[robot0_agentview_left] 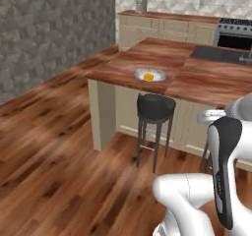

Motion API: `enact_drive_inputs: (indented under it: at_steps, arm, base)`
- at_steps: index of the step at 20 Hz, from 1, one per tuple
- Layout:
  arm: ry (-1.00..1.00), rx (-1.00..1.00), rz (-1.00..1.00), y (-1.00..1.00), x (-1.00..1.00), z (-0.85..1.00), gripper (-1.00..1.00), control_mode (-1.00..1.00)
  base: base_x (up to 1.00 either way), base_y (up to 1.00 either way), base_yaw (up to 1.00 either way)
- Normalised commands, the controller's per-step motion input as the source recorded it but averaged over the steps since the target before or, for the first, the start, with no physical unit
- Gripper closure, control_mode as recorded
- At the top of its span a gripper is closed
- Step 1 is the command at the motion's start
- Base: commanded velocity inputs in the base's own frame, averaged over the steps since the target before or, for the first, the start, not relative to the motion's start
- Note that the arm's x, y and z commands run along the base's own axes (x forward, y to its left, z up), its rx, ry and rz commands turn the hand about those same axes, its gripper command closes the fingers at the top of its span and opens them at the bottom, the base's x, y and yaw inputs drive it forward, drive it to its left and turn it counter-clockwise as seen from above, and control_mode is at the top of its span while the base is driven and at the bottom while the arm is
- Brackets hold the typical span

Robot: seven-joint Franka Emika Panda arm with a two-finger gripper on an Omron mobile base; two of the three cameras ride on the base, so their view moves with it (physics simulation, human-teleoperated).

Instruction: Take the cheese, chicken drumstick, and potato from the fridge and place them on the plate on the dining counter to create an appetizer plate.

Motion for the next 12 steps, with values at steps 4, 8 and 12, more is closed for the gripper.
enact_drive_inputs:
  at_steps: [4,8,12]
  arm:
    - [0.00,0.00,0.00,0.00,0.00,0.00,1.00,1.00]
    - [0.00,0.00,0.00,0.00,0.00,0.00,1.00,1.00]
    - [0.00,0.00,0.00,0.00,0.00,0.00,1.00,1.00]
  base:
    - [1.00,0.79,-0.44]
    - [1.00,0.80,-0.44]
    - [1.00,0.77,-0.43]
